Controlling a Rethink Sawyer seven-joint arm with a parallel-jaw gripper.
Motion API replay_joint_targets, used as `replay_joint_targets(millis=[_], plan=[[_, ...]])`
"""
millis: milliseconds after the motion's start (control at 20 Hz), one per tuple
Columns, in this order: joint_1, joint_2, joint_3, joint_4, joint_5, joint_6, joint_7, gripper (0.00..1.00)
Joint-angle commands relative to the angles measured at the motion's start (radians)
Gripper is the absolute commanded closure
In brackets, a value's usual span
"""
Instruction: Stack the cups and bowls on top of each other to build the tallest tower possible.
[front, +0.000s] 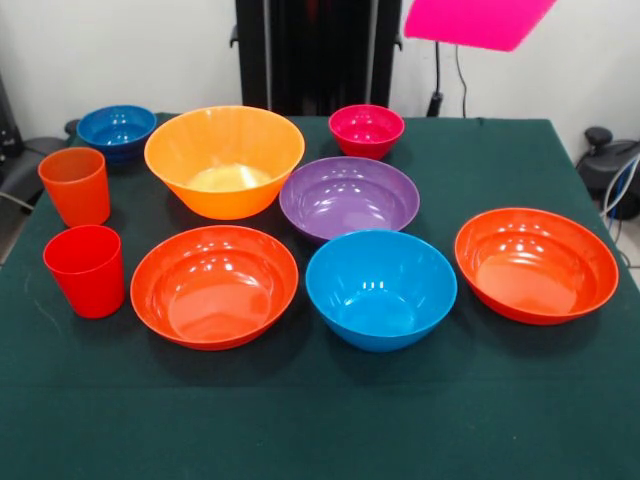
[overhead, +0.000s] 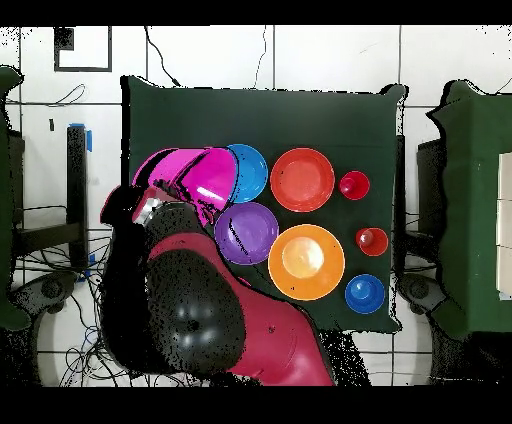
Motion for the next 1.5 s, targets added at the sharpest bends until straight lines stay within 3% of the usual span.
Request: replay_joint_targets(millis=[50, 500, 700, 1000, 1350, 1500], plan=[[0.241, 0.055, -0.137, 0.126, 0.733, 0.153, -0.948, 1.0], [0.526, 0.228, -0.343, 0.006, 1.141, 0.159, -1.334, 1.0], [0.584, 0.286, -0.387, -0.041, 1.221, 0.218, -1.431, 1.0], [0.628, 0.328, -0.426, -0.08, 1.259, 0.277, -1.471, 1.0], [0.616, 0.359, -0.451, -0.113, 1.195, 0.347, -1.487, 1.0], [0.595, 0.365, -0.468, -0.119, 1.138, 0.353, -1.478, 1.0]])
